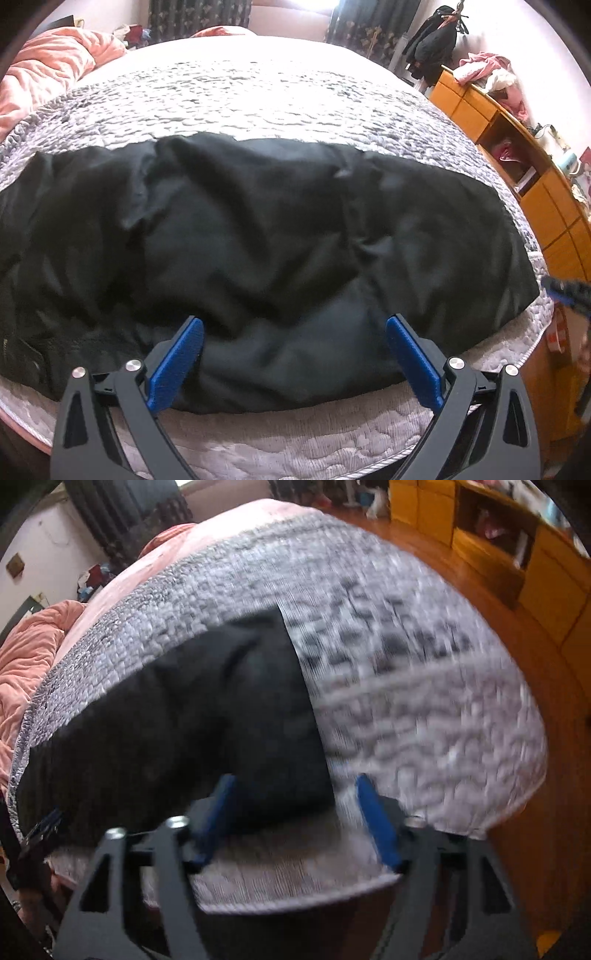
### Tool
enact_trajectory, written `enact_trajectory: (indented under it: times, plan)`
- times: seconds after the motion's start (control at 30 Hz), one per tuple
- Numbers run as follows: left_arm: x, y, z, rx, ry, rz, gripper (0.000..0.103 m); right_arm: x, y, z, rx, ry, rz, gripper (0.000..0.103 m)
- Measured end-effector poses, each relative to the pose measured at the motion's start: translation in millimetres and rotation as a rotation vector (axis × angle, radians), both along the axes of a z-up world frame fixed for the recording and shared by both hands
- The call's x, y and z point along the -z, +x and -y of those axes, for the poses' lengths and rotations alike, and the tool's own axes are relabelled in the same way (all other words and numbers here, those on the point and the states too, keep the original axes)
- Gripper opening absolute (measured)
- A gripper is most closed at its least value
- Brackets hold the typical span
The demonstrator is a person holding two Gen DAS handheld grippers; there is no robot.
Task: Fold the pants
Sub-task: 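Grasp the black pants' end with the right tool and fold it over the pants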
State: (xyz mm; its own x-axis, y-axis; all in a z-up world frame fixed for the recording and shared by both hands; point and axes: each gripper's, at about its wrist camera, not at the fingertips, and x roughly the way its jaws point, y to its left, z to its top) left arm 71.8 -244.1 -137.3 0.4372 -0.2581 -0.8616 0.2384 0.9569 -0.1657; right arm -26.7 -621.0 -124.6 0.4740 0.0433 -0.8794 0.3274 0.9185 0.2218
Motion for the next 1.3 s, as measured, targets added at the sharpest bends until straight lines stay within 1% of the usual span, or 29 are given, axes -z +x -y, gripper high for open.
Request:
enact_trajectory:
  times: [0.03, 0.1, 0.13, 0.23, 0.3, 0.33, 0.4, 0.43, 0.47, 0.53, 0.57, 0.6, 0.63, 0.67, 0.7, 0.77, 0.83, 0.87, 0.9, 0.93, 0.97, 1.0, 1.03, 1.07, 1.13, 1.2, 1.23, 1.3]
  plan:
    - [1.1, -0.6, 0.7, -0.001, 0.004, -0.001, 0.099, 4.7, -4.2, 1.2, 0.01, 0.016, 0.0, 0.076]
    - [2.9, -2.5, -1.7, -0.005, 0.02, 0.007, 0.099, 16.3, -9.1, 7.7, 0.035, 0.081, 0.007, 0.076]
    - [3.2, -3.1, -3.2, -0.008, 0.023, 0.008, 0.099, 22.9, -8.9, 11.5, 0.04, 0.127, 0.021, 0.076]
    - [3.3, -0.7, -11.2, -0.031, 0.025, 0.006, 0.099, 39.2, -0.3, 19.2, 0.055, 0.212, 0.043, 0.076]
    - [4.7, 0.3, -15.3, -0.048, 0.027, 0.002, 0.099, 48.8, 7.5, 21.1, 0.059, 0.237, 0.043, 0.079]
    - [5.8, 0.3, -17.0, -0.05, 0.028, -0.001, 0.099, 52.4, 13.1, 20.9, 0.048, 0.233, 0.055, 0.082]
    - [7.9, 1.3, -19.0, -0.055, 0.028, -0.007, 0.099, 54.7, 20.2, 19.0, 0.049, 0.222, 0.074, 0.083]
    - [9.8, 1.9, -19.0, -0.057, 0.029, -0.013, 0.099, 52.7, 22.6, 15.8, 0.045, 0.21, 0.078, 0.078]
    - [11.1, 2.2, -18.8, -0.057, 0.032, -0.016, 0.099, 50.0, 24.5, 11.6, 0.028, 0.208, 0.088, 0.06]
    - [13.7, 2.6, -16.6, -0.057, 0.045, -0.014, 0.099, 48.6, 27.4, 8.2, 0.01, 0.24, 0.091, 0.051]
    - [14.3, 2.8, -16.3, -0.056, 0.048, -0.013, 0.099, 47.7, 28.0, 6.7, -0.003, 0.243, 0.093, 0.042]
    - [15.0, 3.2, -16.0, -0.055, 0.051, -0.014, 0.099, 46.0, 26.7, 7.8, -0.017, 0.273, 0.113, 0.038]
    - [14.7, 2.9, -16.2, -0.053, 0.052, -0.014, 0.099, 44.5, 25.3, 10.4, -0.015, 0.31, 0.133, 0.032]
    - [13.3, 2.7, -16.7, -0.054, 0.051, -0.017, 0.099, 41.0, 22.2, 14.7, -0.014, 0.369, 0.167, 0.027]
    - [11.7, 1.6, -17.6, -0.058, 0.046, -0.021, 0.099, 35.1, 18.9, 17.6, -0.021, 0.413, 0.205, 0.026]
    - [4.7, 0.5, -20.5, -0.072, 0.018, -0.017, 0.099, 19.0, 12.7, 18.1, -0.04, 0.441, 0.265, 0.024]
    - [-1.3, -0.4, -21.5, -0.083, 0.038, 0.02, 0.099, 0.6, 6.6, 13.5, -0.061, 0.445, 0.327, 0.024]
    - [-2.0, -0.6, -21.7, -0.087, 0.058, 0.039, 0.099, -4.4, 4.4, 11.8, -0.063, 0.445, 0.34, 0.024]
    - [1.9, 1.1, -22.4, -0.087, 0.075, 0.037, 0.099, -9.0, 3.4, 8.6, -0.059, 0.432, 0.341, 0.024]
    - [8.2, 3.8, -23.2, -0.086, 0.078, 0.01, 0.099, -8.5, 4.6, 6.1, -0.055, 0.405, 0.32, 0.024]
    - [19.6, 7.8, -25.0, -0.084, 0.074, -0.035, 0.099, -5.0, 9.2, 5.4, -0.055, 0.38, 0.294, 0.024]
    - [27.7, 8.9, -26.0, -0.071, 0.076, -0.026, 0.1, 3.8, 13.6, 2.5, -0.049, 0.344, 0.237, 0.024]
    - [28.4, 8.2, -25.2, -0.054, 0.086, -0.011, 0.1, 9.3, 15.9, 1.6, -0.036, 0.33, 0.203, 0.024]
    - [27.2, 7.5, -24.7, -0.04, 0.089, -0.015, 0.099, 14.3, 16.3, 1.8, -0.023, 0.329, 0.181, 0.024]
    - [21.2, 8.9, -32.1, -0.052, 0.032, -0.043, 0.098, 13.2, 6.4, 7.6, 0.002, 0.384, 0.204, 0.024]
    - [11.6, 11.5, -48.9, -0.111, -0.051, -0.07, 0.098, 1.7, 3.1, 6.3, 0.003, 0.422, 0.248, 0.024]
    - [8.1, 11.4, -55.1, -0.133, -0.069, -0.072, 0.098, -9.5, 2.2, 2.0, -0.008, 0.417, 0.27, 0.024]
    - [-3.6, 9.3, -70.6, -0.17, -0.076, -0.051, 0.098, -36.1, 3.7, -13.1, -0.051, 0.385, 0.305, 0.024]
